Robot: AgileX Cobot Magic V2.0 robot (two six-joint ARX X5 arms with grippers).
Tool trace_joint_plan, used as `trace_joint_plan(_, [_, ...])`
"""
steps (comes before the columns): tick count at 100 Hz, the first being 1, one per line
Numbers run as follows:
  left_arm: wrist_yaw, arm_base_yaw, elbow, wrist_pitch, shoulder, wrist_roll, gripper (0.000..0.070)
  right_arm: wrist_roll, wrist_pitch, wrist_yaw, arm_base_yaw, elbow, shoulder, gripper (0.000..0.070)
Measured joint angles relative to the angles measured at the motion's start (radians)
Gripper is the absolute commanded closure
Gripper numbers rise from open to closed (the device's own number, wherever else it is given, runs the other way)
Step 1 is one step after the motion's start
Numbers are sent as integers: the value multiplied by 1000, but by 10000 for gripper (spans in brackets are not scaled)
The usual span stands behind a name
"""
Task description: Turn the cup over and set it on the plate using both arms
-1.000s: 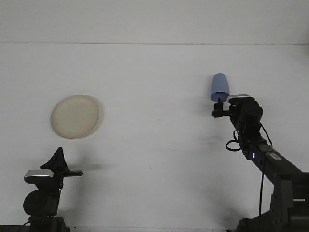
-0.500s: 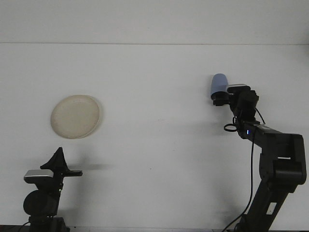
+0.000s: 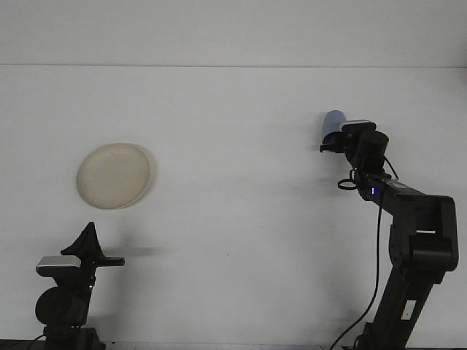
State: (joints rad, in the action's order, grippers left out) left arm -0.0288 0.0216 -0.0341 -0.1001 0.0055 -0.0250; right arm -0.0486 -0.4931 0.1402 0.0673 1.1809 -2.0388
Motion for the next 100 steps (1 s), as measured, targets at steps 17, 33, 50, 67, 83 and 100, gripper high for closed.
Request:
trace_joint_plan(17, [0,0,0,0,0,0,687,66,156,50,-4,0,138,700])
trace_joint_plan(33, [0,0,0,0,0,0,687,154,361,121,-5,0,354,700])
trace_joint_plan(50, [0,0,0,0,0,0,687,228,611,269,-9,0,547,700])
trace_joint_plan(67, [0,0,0,0,0,0,687,230,826,330,-87,0,709,700])
trace_joint_plan(83, [0,0,0,0,0,0,687,184,1015,356,-213,16,793,700])
trace_joint_plan(100, [0,0,0,0,0,-1,687,128,1262,357,-389,52,768,700])
